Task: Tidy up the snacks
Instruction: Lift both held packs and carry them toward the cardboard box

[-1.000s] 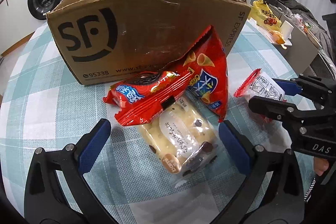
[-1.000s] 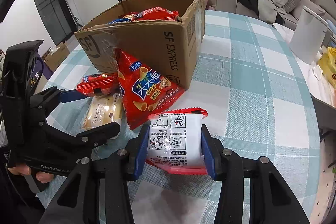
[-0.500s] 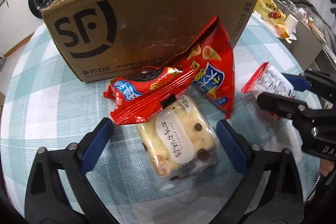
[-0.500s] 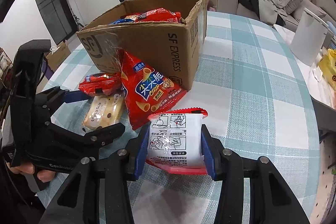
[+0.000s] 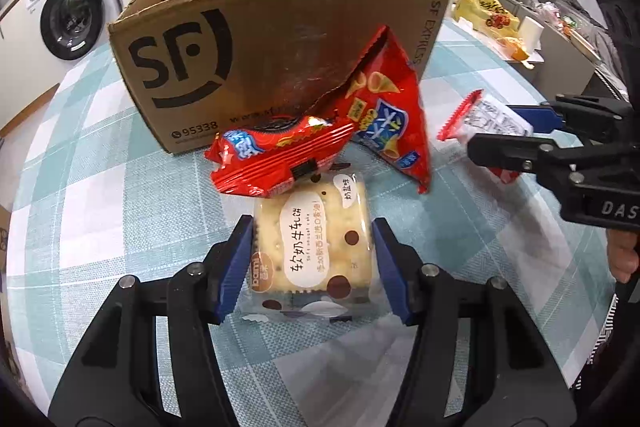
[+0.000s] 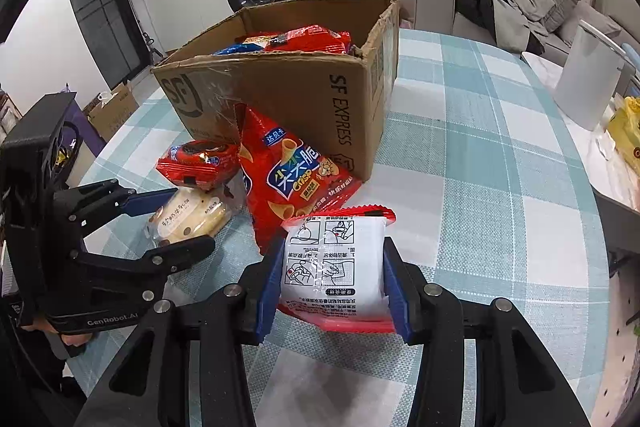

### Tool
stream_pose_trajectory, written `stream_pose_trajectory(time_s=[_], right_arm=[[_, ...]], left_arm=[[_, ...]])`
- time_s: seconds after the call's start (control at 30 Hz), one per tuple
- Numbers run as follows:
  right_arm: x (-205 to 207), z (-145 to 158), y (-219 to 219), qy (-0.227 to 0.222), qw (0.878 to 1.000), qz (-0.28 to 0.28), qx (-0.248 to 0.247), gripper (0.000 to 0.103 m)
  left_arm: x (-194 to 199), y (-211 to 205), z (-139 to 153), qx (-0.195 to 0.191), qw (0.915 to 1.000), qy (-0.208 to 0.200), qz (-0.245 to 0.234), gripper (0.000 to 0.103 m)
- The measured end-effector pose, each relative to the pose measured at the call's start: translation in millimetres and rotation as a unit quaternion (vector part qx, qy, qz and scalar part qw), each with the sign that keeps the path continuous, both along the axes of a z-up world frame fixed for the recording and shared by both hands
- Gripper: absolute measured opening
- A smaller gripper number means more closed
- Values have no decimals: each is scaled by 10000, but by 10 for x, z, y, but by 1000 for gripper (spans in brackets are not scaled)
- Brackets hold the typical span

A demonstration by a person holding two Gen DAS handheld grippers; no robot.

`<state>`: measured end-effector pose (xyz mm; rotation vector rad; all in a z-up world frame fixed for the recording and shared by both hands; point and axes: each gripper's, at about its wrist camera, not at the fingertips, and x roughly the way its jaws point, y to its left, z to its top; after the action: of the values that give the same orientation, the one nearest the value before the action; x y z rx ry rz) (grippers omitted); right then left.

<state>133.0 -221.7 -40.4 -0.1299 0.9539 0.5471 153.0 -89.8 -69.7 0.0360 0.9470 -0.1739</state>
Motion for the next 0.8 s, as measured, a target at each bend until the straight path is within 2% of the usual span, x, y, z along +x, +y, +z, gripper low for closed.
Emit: stream_pose_trajectory(time_s=[0.5,0.8], right_arm=[[-47,121,2,-164,9998,24,135,46],[-120,298,-28,-381,9981,57,479,47]], left_arm=[[-309,-89,266,-141,9983,-358,-432,55],[-542,-170,586,-277,9953,-673,-642,55]])
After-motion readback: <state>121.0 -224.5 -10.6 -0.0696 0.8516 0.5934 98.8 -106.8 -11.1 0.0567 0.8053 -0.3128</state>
